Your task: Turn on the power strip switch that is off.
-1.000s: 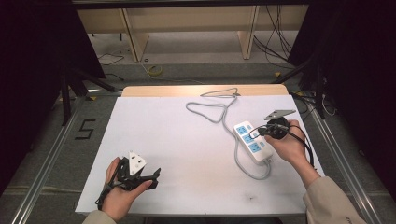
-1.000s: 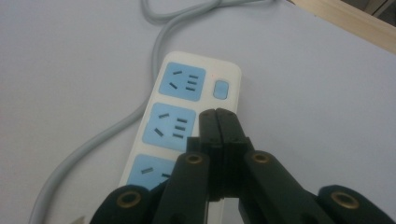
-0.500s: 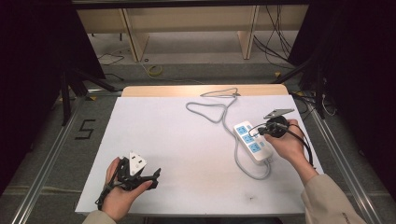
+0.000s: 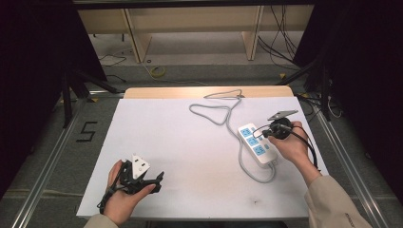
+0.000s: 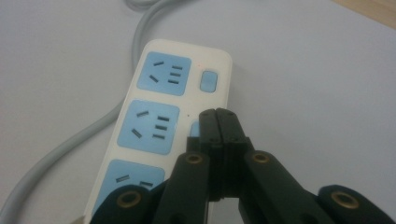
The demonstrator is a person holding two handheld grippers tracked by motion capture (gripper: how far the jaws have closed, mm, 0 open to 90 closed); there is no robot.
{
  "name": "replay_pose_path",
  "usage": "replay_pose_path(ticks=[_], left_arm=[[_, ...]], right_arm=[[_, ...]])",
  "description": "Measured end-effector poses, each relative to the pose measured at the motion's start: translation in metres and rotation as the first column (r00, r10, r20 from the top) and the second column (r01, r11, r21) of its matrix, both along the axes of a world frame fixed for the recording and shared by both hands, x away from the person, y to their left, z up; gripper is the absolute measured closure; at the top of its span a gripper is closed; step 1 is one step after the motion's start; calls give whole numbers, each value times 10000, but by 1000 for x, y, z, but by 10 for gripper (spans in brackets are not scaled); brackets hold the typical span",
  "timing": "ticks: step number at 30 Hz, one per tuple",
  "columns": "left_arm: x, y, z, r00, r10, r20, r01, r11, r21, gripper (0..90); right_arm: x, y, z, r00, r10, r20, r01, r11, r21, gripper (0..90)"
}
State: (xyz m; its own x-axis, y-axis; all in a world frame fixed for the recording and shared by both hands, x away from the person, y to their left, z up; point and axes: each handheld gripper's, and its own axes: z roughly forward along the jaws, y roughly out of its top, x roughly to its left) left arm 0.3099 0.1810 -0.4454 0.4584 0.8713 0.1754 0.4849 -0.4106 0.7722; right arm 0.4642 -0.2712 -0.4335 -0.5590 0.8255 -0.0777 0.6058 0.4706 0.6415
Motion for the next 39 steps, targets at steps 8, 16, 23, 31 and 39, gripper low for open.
replay_pose_path(ticks=[8, 16, 23, 31, 39], left_arm=[[0, 0, 0, 10000, 6, 13, -6, 10000, -1, 148], [0, 0, 0, 10000, 5, 7, -5, 10000, 6, 148], [0, 0, 0, 10000, -3, 10, 3, 10000, 0, 149], [0, 0, 0, 10000, 0, 27, 0, 10000, -17, 148], [0, 0, 0, 10000, 0, 27, 0, 10000, -19, 148]], right_arm=[[3, 1, -3, 9999, 2, -164, -2, 10000, 43, 900], [7, 3, -6, 9996, 16, -275, -15, 10000, 11, 900], [9, 5, -8, 9994, 62, -328, -62, 10000, 6, 900], [11, 7, -10, 9994, 58, -354, -58, 10000, 11, 900], [12, 9, -9, 9993, 90, -376, -91, 10000, -12, 900]])
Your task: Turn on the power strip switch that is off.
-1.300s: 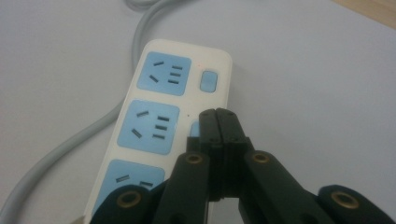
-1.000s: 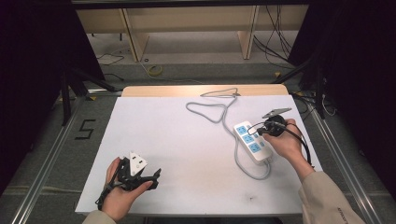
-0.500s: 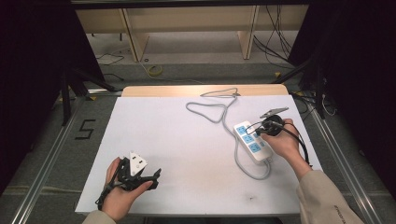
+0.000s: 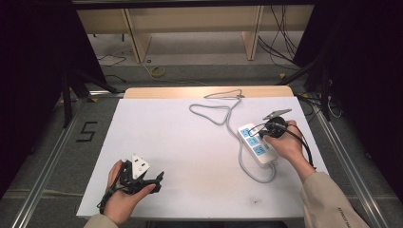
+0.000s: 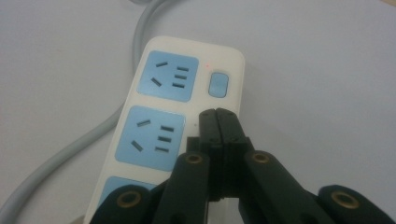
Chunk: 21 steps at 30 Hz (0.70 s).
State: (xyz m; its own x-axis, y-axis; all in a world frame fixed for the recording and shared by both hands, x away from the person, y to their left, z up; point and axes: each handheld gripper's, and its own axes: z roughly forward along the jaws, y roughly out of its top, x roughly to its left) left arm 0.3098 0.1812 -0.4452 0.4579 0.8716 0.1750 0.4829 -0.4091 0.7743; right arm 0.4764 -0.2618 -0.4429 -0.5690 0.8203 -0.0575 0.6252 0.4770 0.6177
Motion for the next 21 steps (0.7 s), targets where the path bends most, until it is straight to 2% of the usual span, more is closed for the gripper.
replay_pose_path(ticks=[21], left_arm=[[0, 0, 0, 10000, 17, -1, -17, 10000, -26, 149]], right_arm=[[2, 6, 0, 9999, 99, -118, -103, 9995, -287, 900]])
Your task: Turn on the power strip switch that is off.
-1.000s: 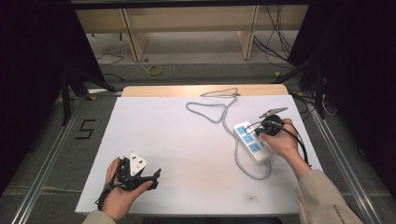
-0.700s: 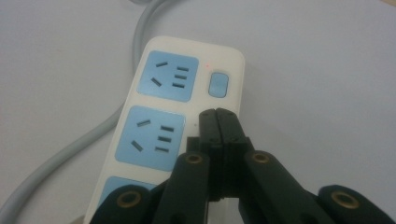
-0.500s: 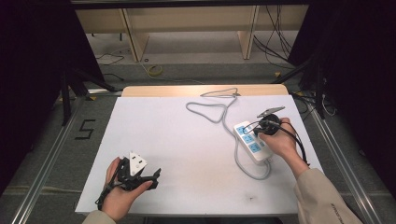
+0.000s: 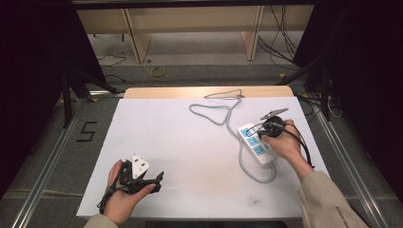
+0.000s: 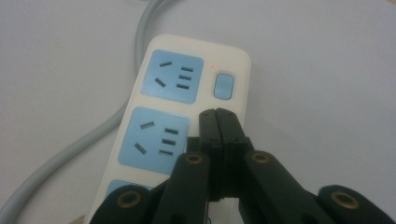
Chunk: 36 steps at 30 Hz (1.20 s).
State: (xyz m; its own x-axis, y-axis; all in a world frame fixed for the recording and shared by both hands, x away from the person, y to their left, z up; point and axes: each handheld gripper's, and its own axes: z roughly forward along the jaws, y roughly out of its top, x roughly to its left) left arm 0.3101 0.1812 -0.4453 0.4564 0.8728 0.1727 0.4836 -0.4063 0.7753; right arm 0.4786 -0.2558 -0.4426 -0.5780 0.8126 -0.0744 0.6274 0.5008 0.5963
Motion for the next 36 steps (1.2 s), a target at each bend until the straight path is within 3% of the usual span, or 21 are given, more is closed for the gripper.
replay_pose_path(ticks=[36], left_arm=[[-1, 0, 0, 10000, 64, 42, -64, 10000, -1, 147]], right_arm=[[3, 3, 1, 9983, -220, -547, 212, 9997, -143, 900]])
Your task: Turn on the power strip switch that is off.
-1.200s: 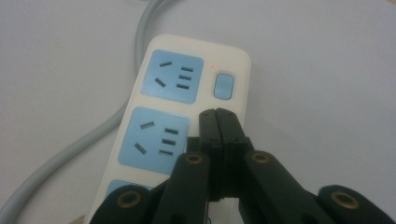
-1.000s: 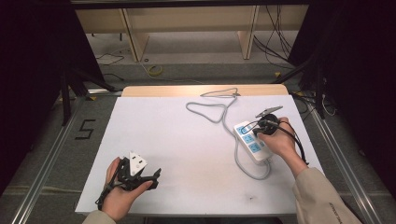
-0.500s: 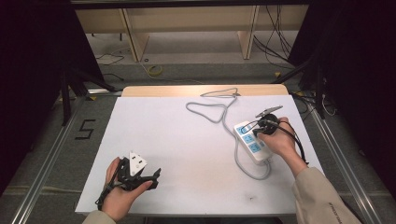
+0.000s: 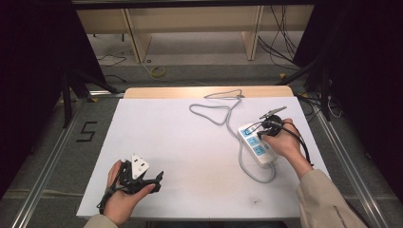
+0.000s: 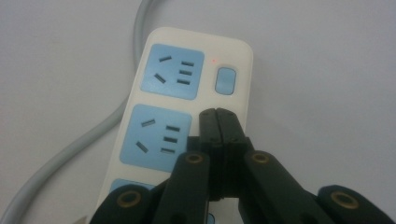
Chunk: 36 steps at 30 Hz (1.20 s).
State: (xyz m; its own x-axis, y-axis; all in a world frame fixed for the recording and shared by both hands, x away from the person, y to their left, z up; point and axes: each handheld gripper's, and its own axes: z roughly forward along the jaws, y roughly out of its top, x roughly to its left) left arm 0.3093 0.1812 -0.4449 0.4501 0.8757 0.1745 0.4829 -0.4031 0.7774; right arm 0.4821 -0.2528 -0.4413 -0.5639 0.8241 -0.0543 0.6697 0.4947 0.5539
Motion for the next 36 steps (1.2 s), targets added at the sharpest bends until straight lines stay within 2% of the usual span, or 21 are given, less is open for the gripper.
replay_pose_path(ticks=[8, 13, 22, 36], left_arm=[[0, 0, 0, 10000, 4, 16, -5, 10000, 26, 148], [0, 0, 0, 10000, 1, 7, -1, 10000, 10, 147], [0, 0, 0, 10000, -6, 27, 6, 10000, 16, 147], [0, 0, 0, 10000, -20, 39, 20, 10000, 32, 147]], right_arm=[[3, -1, 1, 9997, -103, -238, 105, 9999, 87, 900], [4, 1, 2, 9994, -97, -318, 95, 9999, -87, 900], [4, 1, 2, 9989, -154, -441, 152, 9999, -57, 900], [5, 5, 3, 9977, -315, -598, 300, 9992, -269, 900]])
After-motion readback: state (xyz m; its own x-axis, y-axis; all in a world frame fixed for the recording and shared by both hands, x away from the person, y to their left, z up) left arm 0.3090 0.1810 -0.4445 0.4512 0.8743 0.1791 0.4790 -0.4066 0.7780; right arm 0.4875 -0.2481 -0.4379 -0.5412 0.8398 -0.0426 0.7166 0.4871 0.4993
